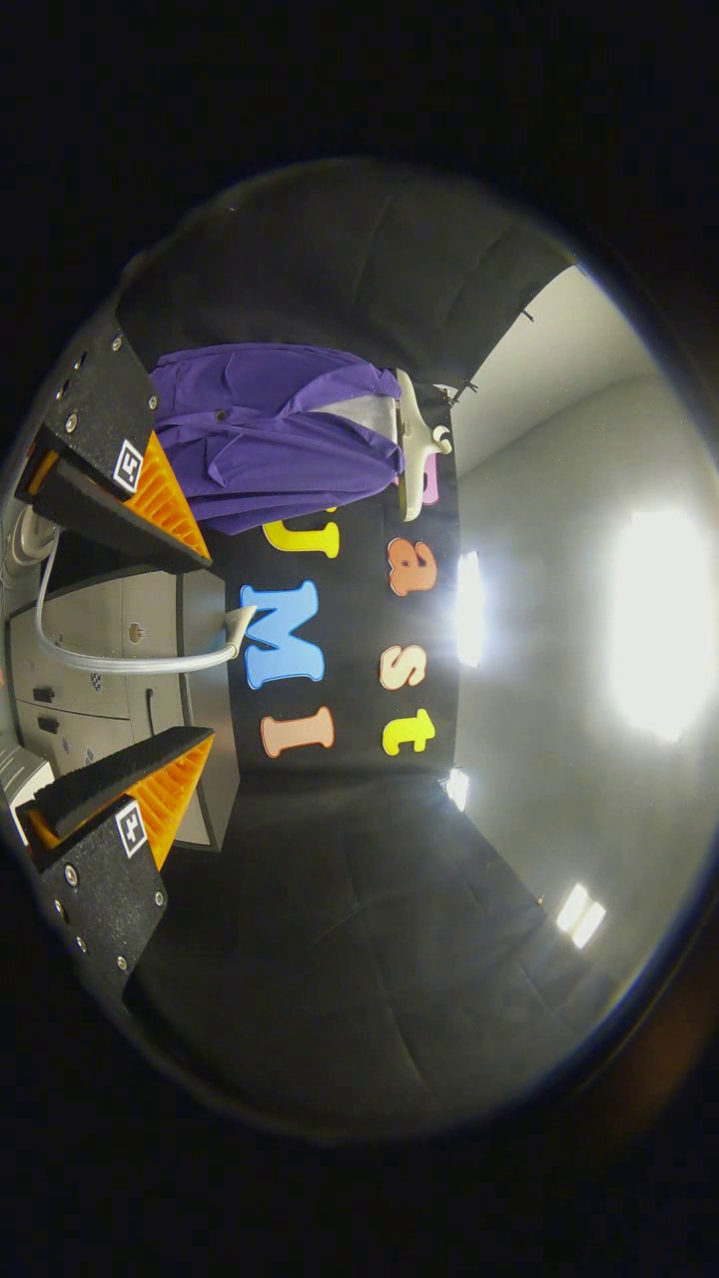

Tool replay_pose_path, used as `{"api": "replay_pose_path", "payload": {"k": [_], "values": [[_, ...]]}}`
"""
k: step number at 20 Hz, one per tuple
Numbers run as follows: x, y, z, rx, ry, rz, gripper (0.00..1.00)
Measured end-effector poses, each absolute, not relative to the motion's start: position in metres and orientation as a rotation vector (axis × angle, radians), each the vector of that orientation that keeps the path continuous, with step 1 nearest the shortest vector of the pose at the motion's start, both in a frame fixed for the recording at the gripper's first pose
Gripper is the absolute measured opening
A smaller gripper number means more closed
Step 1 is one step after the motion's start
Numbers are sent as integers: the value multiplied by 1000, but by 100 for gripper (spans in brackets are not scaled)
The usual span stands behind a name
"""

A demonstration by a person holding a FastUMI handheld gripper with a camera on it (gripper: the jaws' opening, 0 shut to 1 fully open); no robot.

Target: Iron the clothes twice with a garment steamer, once on the left side and once on the right side.

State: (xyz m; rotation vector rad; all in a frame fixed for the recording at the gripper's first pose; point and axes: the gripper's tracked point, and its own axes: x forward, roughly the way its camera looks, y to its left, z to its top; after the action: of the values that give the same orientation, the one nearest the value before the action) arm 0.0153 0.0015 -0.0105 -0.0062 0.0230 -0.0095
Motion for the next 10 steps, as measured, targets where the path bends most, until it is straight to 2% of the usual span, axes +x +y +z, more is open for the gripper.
{"api": "replay_pose_path", "payload": {"k": [10], "values": [[32, 13, -6, -39, 23, -13, 95]]}}
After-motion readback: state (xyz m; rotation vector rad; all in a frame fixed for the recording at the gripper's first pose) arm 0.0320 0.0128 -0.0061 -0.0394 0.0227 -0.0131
